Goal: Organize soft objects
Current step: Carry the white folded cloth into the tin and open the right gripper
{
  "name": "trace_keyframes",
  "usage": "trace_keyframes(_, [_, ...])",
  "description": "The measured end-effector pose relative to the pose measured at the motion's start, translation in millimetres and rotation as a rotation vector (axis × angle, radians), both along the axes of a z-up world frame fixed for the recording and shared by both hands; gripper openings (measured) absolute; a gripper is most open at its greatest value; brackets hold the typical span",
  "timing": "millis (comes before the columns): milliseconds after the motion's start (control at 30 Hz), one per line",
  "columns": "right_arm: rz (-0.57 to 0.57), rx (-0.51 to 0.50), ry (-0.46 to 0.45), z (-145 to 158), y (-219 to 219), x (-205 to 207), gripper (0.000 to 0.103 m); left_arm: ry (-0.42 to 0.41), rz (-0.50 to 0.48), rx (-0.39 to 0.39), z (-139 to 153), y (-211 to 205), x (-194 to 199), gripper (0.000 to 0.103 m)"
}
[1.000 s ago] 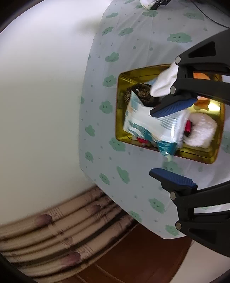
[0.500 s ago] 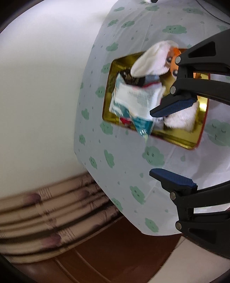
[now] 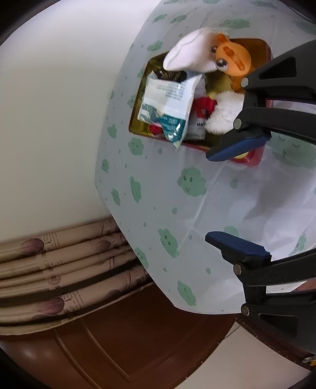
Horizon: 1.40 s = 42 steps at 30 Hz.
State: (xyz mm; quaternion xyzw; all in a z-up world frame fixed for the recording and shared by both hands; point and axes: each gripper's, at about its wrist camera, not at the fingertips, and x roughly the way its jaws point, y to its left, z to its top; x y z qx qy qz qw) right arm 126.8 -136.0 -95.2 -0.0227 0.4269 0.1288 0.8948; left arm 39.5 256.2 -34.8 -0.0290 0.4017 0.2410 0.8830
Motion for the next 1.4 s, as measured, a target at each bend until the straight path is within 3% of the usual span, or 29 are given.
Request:
trace_keyframes(433, [0.207, 0.031, -0.036, 41, 116, -1, 0.03, -0.009, 0.017, -0.008, -4, 11, -4, 0.062])
trace_keyframes(733, [0.277, 0.04, -0.038, 55, 172, 10, 0.03, -0.025, 0.041, -0.03, 0, 21, -9, 0.062])
trace_keyframes(1400, [0.305, 0.049, 0.017, 41, 234, 42, 0.03, -0.051, 0.126, -0.056, 7, 52, -19, 0.062])
